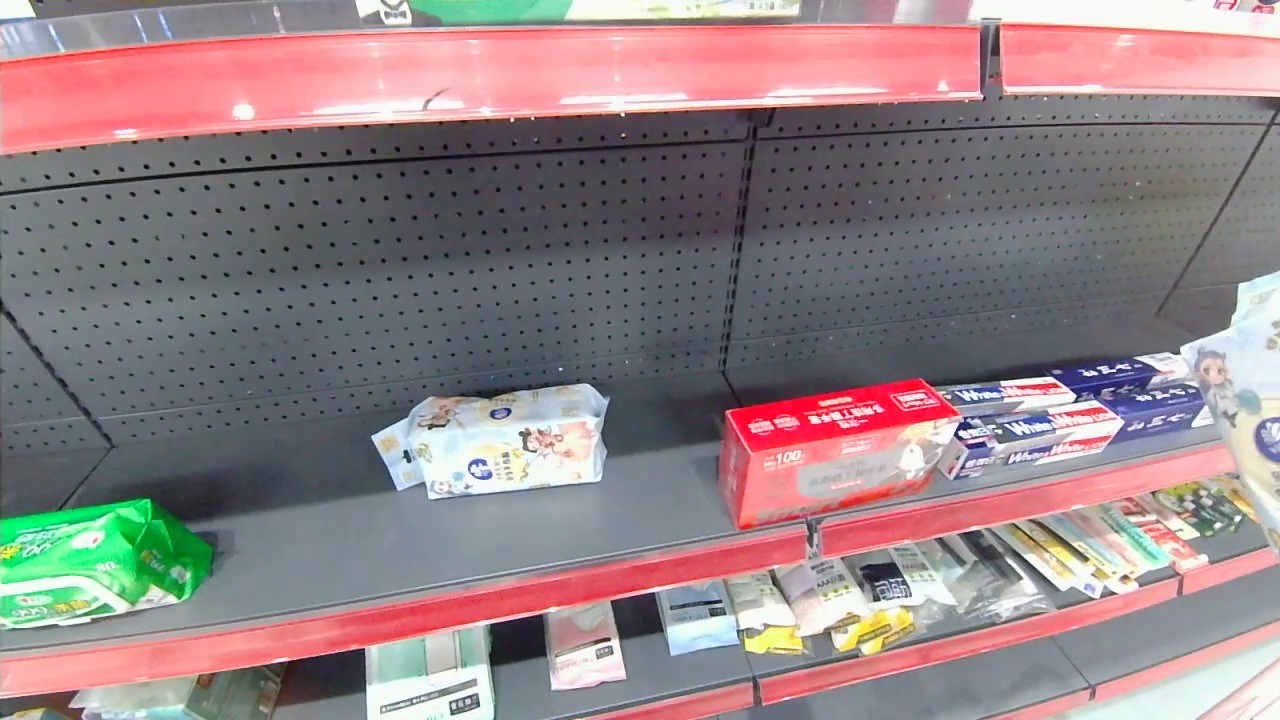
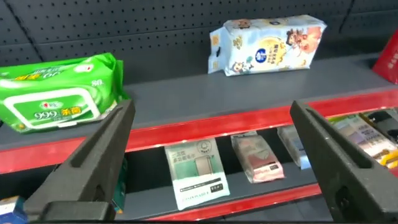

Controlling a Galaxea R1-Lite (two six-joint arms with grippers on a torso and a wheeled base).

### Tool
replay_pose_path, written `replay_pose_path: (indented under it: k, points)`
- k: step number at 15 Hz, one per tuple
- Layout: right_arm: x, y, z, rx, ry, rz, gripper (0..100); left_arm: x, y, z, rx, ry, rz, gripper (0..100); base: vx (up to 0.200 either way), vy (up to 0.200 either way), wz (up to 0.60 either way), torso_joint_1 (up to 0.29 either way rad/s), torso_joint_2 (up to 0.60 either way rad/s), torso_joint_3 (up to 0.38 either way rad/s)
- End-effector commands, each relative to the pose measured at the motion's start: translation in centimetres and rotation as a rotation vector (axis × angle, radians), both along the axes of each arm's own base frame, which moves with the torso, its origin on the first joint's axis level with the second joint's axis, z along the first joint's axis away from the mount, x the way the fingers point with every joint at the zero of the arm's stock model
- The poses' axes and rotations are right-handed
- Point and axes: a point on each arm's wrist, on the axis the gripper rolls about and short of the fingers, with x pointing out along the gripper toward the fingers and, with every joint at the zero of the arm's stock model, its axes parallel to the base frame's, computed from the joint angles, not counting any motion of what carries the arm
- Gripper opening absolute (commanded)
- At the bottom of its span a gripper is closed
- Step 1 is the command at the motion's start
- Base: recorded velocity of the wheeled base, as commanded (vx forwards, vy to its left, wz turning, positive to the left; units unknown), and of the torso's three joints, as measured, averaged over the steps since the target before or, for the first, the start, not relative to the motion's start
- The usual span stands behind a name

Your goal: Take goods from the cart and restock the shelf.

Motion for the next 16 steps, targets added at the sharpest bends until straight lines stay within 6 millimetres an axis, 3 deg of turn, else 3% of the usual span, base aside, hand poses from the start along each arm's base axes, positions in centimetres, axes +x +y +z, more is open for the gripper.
replay_pose_path:
  k: [1, 2, 3, 4, 5, 6, 9, 12, 16]
  points:
    - [-0.5, 0.1, 0.3, -0.009, -0.031, -0.006, 0, 0.1, 0.0, 0.7, 0.016, 0.008, -0.014, 100, 0.0, 0.0, 0.0, 0.0, 0.0, 0.0]
    - [-0.5, 0.1, 0.5, -0.01, -0.042, -0.008, 0, 0.4, 0.0, 5.5, -0.003, 0.013, -0.015, 100, 0.0, 0.0, 0.0, 0.0, 0.0, 0.0]
    - [-0.5, 0.1, 0.9, -0.013, -0.05, -0.008, 0, 2.3, 0.0, 9.9, -0.129, 0.086, 0.003, 100, 0.0, 0.0, 0.0, 0.0, 0.0, 0.0]
    - [-0.5, 0.1, 0.9, -0.014, -0.05, -0.008, 0, 3.2, 0.0, 11.1, -0.172, 0.104, 0.021, 100, 0.0, 0.0, 0.0, 0.0, 0.0, 0.0]
    - [-0.4, 0.1, 1.0, -0.016, -0.046, -0.015, 0, 5.6, 0.2, 12.2, -0.174, 0.184, 0.112, 100, 0.0, 0.0, 0.0, 0.0, 0.0, 0.0]
    - [-0.2, 0.0, 1.0, -0.013, -0.041, -0.021, 0, 9.0, 0.7, 12.2, -0.16, 0.274, 0.256, 100, 0.0, 0.0, 0.0, 0.0, 0.0, 0.0]
    - [-0.5, 0.1, 0.1, 0.023, -0.03, -0.031, 0, 14.8, 1.3, 10.5, -0.103, 0.423, 0.257, 100, 0.0, 0.0, 0.0, 0.0, 0.0, 0.0]
    - [-0.6, 0.0, -0.3, 0.034, -0.018, -0.045, 0, 18.2, 2.5, 9.4, -0.026, 0.47, 0.021, 100, 0.0, 0.0, 0.0, 0.0, 0.0, 0.0]
    - [-0.6, 0.0, -1.3, 0.044, 0.016, -0.045, 0, 23.9, 7.2, 6.8, 0.133, 0.434, -0.298, 100, 0.0, 0.0, 0.0, 0.0, 0.0, 0.0]
